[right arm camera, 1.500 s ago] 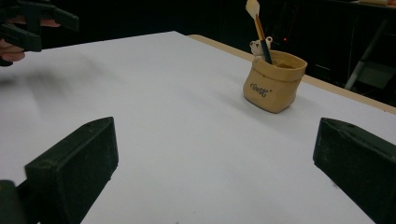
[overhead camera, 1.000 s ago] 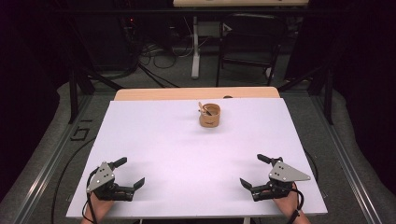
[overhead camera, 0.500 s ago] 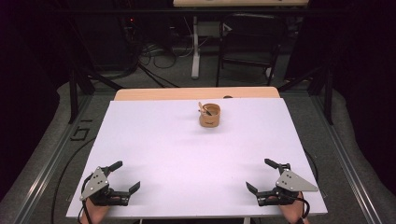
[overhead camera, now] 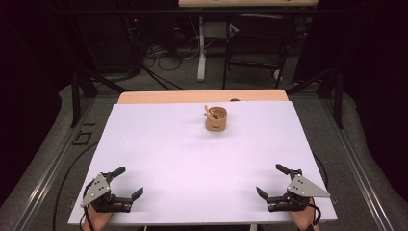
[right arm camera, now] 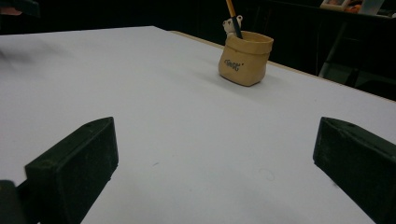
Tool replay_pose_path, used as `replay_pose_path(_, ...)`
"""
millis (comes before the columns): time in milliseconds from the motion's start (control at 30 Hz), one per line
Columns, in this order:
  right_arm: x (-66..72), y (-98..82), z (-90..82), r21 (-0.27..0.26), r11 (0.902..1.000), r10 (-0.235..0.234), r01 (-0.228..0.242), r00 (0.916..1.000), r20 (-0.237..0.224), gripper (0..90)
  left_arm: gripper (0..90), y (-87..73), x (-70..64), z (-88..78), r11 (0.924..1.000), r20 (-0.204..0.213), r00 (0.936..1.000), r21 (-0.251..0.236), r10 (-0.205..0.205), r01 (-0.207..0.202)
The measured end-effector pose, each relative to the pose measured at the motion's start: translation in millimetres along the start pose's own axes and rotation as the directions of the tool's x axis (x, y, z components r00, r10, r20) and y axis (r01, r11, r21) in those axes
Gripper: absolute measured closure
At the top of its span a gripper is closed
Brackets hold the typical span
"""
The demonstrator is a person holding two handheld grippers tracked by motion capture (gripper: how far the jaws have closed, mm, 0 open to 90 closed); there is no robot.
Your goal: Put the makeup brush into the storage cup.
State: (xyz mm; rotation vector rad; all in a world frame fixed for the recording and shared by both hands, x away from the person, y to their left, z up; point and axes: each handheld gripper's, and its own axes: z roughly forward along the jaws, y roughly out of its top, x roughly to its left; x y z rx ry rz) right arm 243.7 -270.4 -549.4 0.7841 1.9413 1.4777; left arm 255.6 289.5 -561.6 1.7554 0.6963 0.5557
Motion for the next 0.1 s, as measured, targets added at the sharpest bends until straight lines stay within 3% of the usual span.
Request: replay_pose_path(100,-0.9,1.2,-1.7,-0.008,1.0000,0.006,-0.006,1.0000,-0.002,0.0,0.0,0.6,-0.8,1.6,1.0000,0.000,1.0000,0.001,0.000,0.000)
